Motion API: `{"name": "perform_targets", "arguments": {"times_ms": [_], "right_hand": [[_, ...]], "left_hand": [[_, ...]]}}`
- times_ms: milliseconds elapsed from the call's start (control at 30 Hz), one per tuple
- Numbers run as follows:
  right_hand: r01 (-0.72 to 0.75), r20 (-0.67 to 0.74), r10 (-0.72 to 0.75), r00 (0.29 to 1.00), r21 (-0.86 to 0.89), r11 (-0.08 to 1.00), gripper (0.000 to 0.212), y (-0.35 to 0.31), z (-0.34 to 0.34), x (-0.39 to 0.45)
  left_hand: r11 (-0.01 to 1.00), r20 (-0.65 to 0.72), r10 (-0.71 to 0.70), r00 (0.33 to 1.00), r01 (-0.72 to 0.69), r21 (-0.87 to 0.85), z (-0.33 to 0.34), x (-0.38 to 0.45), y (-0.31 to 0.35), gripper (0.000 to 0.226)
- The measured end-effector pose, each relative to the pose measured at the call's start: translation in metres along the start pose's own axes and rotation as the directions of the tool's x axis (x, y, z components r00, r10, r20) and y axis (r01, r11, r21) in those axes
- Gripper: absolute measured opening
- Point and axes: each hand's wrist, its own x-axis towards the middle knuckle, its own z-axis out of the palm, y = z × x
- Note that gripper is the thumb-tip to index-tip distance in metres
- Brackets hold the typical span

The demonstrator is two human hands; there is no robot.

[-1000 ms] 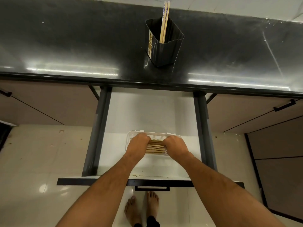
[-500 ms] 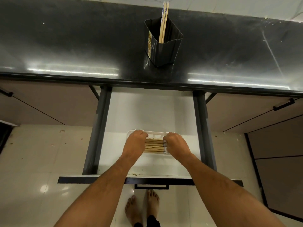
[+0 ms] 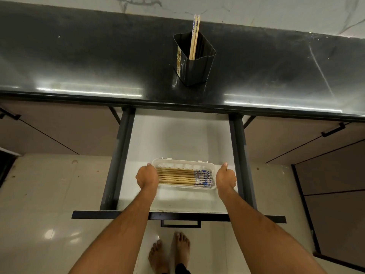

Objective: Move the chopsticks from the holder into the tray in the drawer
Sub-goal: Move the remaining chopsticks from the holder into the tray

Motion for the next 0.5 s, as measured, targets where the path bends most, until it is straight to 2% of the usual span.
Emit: {"name": "perform_targets", "arguments": {"times_ms": [233, 500], "right_hand": [[-0.01, 0.052, 0.012, 0.999, -0.036, 0.999, 0.04, -0.004, 0.011, -0.015], [0.002, 0.055, 0.003, 0.999, -0.095, 0.995, 0.038, -0.003, 0.011, -0.014]], "left_hand": [[1.0, 0.086, -0.022, 0.996, 0.023, -0.006, 0.003, -0.006, -0.002, 0.044], [1.0, 0.085, -0.015, 0.996, 0.013, 0.015, 0.003, -0.009, -0.003, 0.037]]}}
